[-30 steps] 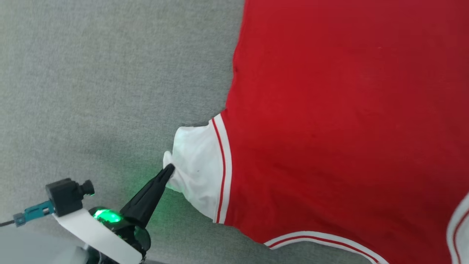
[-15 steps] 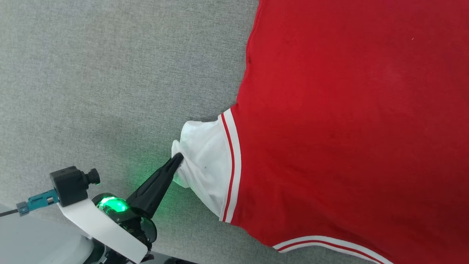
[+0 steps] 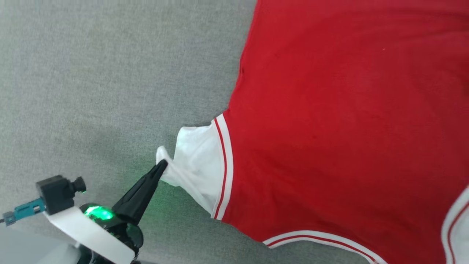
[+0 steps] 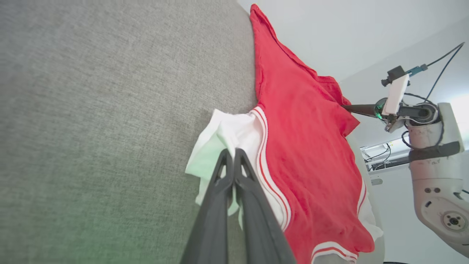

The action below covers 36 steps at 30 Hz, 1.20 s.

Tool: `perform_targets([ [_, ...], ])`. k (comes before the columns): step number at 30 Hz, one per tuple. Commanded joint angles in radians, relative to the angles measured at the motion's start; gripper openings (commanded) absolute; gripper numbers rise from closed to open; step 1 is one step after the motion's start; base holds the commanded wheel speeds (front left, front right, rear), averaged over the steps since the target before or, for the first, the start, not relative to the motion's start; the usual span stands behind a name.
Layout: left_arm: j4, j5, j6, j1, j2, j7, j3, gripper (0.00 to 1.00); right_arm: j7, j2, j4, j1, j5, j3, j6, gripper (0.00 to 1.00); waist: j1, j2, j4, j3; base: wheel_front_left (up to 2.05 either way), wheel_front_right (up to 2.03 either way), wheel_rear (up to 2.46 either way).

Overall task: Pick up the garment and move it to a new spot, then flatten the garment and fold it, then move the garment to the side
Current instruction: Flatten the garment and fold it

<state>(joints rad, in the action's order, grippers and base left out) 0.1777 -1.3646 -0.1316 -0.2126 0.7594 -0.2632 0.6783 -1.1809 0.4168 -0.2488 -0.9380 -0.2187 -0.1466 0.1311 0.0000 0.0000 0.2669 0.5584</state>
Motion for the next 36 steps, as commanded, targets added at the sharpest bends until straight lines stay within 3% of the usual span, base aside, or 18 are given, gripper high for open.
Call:
perform_targets([
  [1, -0.002, 0.0, 0.002, 0.016, 0.006, -0.002, -0.011, 0.0, -0.011, 0.015, 0.018, 0.034, -0.025, 0.005, -0.001, 0.0, 0.0, 0.0, -0.032, -0.042, 0.0, 0.0, 0.0],
  [9, -0.007, 0.002, 0.002, 0.076, 0.042, -0.002, -0.036, 0.0, -0.058, 0.107, 0.223, 0.304, -0.208, 0.035, -0.001, 0.0, 0.0, 0.0, -0.102, -0.131, 0.0, 0.0, 0.0],
  [14, 0.004, 0.001, 0.002, 0.115, 0.059, -0.001, -0.065, 0.0, -0.099, 0.132, 0.38, 0.53, -0.296, 0.035, -0.001, 0.0, 0.0, 0.0, -0.151, -0.17, 0.0, 0.0, 0.0],
  [26, 0.022, 0.012, 0.002, 0.184, 0.084, -0.002, -0.118, 0.0, -0.181, 0.061, 0.686, 1.002, -0.387, 0.064, -0.001, 0.0, 0.0, 0.0, -0.218, -0.215, 0.0, 0.0, 0.0],
  [30, 0.029, 0.018, 0.002, 0.192, 0.089, -0.002, -0.117, 0.0, -0.203, 0.038, 0.712, 1.094, -0.399, 0.118, -0.001, 0.0, 0.0, 0.0, -0.224, -0.22, 0.0, 0.0, 0.0],
  [36, 0.032, 0.019, 0.002, 0.196, 0.095, -0.002, -0.113, 0.0, -0.139, 0.016, 0.705, 1.106, -0.383, 0.166, -0.001, 0.0, 0.0, 0.0, -0.227, -0.225, 0.0, 0.0, 0.0],
])
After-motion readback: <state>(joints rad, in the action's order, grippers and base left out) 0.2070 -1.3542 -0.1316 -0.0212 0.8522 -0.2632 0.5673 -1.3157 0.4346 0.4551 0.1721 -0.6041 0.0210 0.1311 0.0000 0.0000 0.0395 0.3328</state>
